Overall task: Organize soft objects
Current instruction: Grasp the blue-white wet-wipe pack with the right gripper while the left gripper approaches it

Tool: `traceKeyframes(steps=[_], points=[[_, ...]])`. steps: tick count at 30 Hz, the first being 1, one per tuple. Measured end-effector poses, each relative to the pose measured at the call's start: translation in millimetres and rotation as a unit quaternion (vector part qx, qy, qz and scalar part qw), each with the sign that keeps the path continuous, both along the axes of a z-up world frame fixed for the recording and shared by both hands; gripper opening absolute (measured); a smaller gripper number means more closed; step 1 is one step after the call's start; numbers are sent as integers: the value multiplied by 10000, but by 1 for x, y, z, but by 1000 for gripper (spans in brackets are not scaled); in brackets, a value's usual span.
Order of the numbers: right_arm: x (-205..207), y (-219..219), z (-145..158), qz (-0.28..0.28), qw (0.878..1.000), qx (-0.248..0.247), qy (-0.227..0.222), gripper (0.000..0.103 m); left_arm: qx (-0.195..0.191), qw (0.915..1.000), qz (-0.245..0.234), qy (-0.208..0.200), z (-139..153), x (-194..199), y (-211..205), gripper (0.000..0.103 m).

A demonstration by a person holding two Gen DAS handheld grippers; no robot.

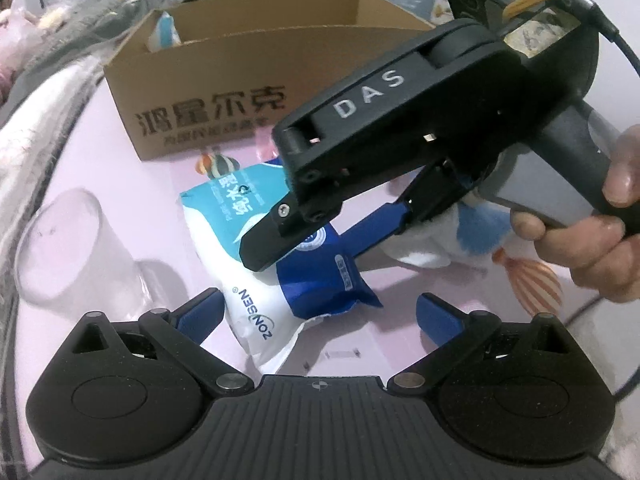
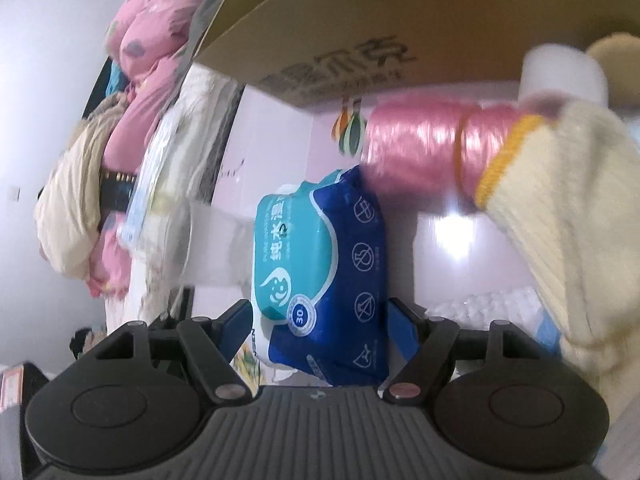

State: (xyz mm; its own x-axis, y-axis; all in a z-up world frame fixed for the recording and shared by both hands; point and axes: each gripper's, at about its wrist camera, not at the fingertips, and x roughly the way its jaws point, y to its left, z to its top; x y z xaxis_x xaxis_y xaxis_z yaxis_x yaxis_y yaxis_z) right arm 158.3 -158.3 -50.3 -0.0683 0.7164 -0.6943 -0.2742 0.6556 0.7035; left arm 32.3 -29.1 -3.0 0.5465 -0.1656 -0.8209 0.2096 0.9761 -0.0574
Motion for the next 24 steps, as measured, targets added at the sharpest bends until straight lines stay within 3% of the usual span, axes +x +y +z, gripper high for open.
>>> traceKeyframes(steps=[6, 14, 24], points=[[-20, -7, 4, 175, 9998, 7, -117, 61, -108, 9997, -3, -218, 3, -11, 9, 101], [-15, -17, 15, -240, 9991, 28, -336, 60, -158, 9986, 422, -262, 1, 10, 20, 101], [-1, 2, 4, -234, 9992, -106, -290, 60, -378, 9968, 682, 182, -20, 40, 26, 96]])
